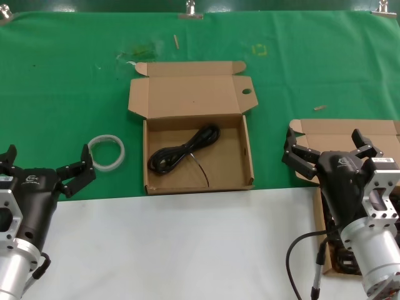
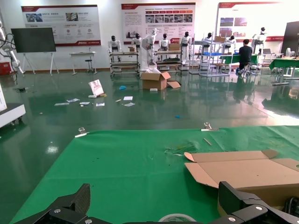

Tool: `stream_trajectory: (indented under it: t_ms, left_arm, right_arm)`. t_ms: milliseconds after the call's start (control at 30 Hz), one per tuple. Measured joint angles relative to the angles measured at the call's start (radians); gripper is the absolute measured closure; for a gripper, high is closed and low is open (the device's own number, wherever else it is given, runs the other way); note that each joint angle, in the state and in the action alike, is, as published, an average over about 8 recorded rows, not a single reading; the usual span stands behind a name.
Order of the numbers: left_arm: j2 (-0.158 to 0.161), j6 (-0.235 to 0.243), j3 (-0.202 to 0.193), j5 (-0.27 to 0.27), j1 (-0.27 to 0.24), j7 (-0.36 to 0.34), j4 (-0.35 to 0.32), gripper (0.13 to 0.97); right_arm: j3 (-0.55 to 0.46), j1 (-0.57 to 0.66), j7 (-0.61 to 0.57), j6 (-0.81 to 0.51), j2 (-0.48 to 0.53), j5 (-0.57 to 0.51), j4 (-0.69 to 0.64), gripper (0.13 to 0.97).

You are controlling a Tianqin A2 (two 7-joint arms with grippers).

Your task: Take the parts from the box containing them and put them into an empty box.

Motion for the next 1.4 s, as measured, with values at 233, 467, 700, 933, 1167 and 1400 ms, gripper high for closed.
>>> stream_trajectory:
  t_ms: [233,467,700,933,1167,1400]
  left_arm:
    - [0.000,0.000,0.000,0.000,0.000,0.000,0.000,0.132]
    - [0.000,0.000,0.000,0.000,0.000,0.000,0.000,0.132]
    - [0.000,0.000,0.000,0.000,0.000,0.000,0.000,0.132]
    - [0.000,0.000,0.000,0.000,0.000,0.000,0.000,0.132]
    - [0.000,0.000,0.000,0.000,0.000,0.000,0.000,0.132]
    - [0.000,0.000,0.000,0.000,0.000,0.000,0.000,0.132]
  right_arm:
    - [0.000,0.000,0.000,0.000,0.000,0.000,0.000,0.129]
    - [0.000,0.000,0.000,0.000,0.000,0.000,0.000,0.129]
    - [0.000,0.000,0.000,0.000,0.000,0.000,0.000,0.129]
    - [0.000,0.000,0.000,0.000,0.000,0.000,0.000,0.129]
    - [0.000,0.000,0.000,0.000,0.000,0.000,0.000,0.129]
    - [0.000,0.000,0.000,0.000,0.000,0.000,0.000,0.129]
